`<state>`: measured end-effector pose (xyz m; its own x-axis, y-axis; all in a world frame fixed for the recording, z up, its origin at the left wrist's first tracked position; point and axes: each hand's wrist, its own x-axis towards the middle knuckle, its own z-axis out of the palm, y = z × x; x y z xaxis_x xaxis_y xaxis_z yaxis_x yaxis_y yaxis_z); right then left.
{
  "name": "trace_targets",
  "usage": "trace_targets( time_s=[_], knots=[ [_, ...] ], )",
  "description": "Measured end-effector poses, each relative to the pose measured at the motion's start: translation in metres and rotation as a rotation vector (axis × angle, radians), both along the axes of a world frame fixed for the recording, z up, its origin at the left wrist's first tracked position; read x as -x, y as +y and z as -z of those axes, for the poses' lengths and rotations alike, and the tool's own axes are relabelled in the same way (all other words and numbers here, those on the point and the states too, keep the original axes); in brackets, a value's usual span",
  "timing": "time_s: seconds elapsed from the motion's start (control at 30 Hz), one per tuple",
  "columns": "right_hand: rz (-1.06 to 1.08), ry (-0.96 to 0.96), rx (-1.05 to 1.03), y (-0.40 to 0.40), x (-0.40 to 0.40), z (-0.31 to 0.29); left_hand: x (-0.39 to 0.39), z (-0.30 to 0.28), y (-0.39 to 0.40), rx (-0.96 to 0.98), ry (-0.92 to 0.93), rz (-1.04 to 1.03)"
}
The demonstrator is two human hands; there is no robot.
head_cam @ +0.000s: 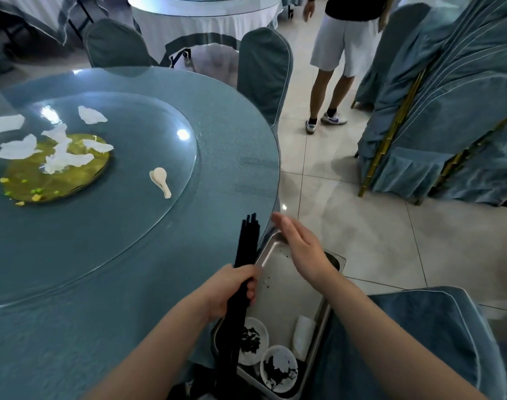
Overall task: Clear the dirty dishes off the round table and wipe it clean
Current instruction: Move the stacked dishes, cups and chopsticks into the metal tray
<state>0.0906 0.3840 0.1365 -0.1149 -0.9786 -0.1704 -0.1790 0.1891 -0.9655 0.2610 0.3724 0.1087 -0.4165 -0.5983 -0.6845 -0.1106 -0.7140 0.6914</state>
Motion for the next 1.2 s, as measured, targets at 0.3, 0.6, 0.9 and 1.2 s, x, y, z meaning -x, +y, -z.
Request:
trace_targets(
  time_s=[0.3, 0.6, 0.9, 1.2],
  knots=[
    [-0.222, 0.29, 0.035, -0.001, -0.004, -0.001, 0.001, 0.004, 0.015, 0.02, -0.009, 0.217],
    [-0.283, 0.212, -0.048, 0.02, 0.02, 0.018, 0.015, 0.017, 0.026, 0.089, -0.157, 0.311],
    [-0.657, 0.697, -0.217, 0.033, 0.038, 0.018, 0.032, 0.028, 0.02, 0.508, -0.698, 0.832],
    [-0.787, 1.138, -0.383, 0.057, 0.03, 0.081, 0.058, 0.057, 0.028, 0.778, -0.888, 1.206]
  ],
)
